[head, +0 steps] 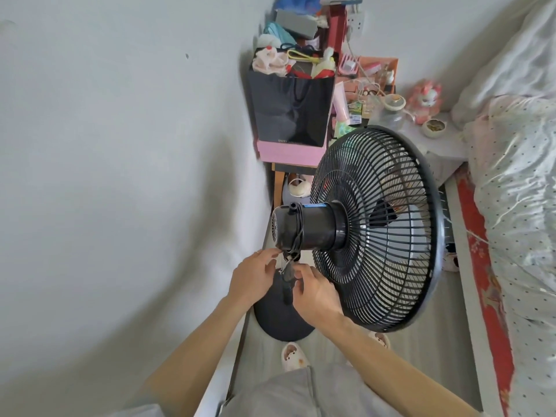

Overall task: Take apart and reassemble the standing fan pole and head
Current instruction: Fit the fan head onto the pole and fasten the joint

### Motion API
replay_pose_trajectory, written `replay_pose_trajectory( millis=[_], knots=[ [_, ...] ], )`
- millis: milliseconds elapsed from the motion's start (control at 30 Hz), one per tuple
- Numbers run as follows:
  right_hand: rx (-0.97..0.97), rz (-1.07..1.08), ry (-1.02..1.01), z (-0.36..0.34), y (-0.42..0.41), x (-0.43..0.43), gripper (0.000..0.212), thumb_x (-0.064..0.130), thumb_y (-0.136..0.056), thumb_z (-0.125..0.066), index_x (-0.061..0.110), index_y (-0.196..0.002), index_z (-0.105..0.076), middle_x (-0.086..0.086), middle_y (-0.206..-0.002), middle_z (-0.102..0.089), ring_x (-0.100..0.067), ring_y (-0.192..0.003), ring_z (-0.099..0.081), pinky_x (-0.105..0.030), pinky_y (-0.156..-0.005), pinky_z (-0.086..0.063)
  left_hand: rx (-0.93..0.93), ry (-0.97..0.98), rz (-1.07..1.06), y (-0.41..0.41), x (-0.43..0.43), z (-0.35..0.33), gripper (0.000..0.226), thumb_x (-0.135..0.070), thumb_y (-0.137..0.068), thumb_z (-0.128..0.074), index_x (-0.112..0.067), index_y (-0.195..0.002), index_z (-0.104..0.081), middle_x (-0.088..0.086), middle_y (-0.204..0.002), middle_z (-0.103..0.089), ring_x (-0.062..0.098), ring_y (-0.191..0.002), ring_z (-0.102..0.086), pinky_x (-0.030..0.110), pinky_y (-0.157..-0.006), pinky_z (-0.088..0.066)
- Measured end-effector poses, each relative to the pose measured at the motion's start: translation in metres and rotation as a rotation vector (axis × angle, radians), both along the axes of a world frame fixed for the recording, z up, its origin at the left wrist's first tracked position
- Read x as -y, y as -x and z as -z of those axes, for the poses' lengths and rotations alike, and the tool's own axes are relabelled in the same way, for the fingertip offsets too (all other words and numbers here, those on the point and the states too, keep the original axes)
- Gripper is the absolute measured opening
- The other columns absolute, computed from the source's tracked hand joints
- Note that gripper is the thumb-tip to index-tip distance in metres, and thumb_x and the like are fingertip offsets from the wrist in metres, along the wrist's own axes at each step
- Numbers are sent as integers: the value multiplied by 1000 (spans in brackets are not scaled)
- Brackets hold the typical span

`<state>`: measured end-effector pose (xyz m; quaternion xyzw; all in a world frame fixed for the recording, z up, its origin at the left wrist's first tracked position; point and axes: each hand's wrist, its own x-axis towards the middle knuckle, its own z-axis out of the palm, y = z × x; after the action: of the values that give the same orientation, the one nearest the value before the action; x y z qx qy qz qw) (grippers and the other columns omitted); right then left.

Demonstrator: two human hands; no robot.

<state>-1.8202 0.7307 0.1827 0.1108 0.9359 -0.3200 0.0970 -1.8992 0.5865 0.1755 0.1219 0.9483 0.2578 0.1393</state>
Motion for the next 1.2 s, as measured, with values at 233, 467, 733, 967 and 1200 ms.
replay_pose_trajectory(
  millis=[233, 467, 733, 967, 1200],
  knots=[
    [47, -6, 47, -2, -12, -2, 39, 18, -96, -48, 20, -135, -45, 2, -128, -59, -24, -111, -62, -39, -87, -48, 43, -50, -99, -10, 8, -8, 31, -26, -100, -52, -39, -128, -57, -16, -125, -66, 10, -96, -65, 33, -91, -56],
    [-17, 122, 214, -3, -14, -12, 35, 11, -98, -52, 9, -131, -42, -5, -126, -60, -30, -109, -62, -38, -86, -47, 107, -234, -282, -15, -24, -16, 53, -19, -100, -51, -37, -148, -36, -8, -148, -49, 12, -106, -63, 34, -99, -50],
    [-33, 144, 362, -14, -6, -14, 51, 18, -95, -58, 16, -142, -38, -6, -128, -60, -26, -117, -58, -36, -95, -45, 189, -207, -128, 54, -26, -37, 70, 1, -96, -45, -38, -153, -32, 3, -145, -50, 29, -121, -57, 39, -103, -46],
    [-82, 178, 365, -14, 7, -8, 35, 27, -94, -60, 17, -128, -54, -8, -107, -62, -28, -96, -58, -38, -87, -48, 144, -21, 8, 73, -35, -38, 38, 7, -91, -45, -7, -121, -64, 13, -117, -66, 30, -98, -59, 23, -72, -35],
    [-39, 263, 391, 6, 13, 7, 16, 34, -97, -58, 20, -102, -64, -2, -93, -71, -23, -87, -66, -38, -83, -52, 77, -123, -31, 38, -16, -20, 40, 0, -94, -48, -16, -130, -57, 5, -118, -68, 29, -98, -64, 34, -82, -52]
  ],
)
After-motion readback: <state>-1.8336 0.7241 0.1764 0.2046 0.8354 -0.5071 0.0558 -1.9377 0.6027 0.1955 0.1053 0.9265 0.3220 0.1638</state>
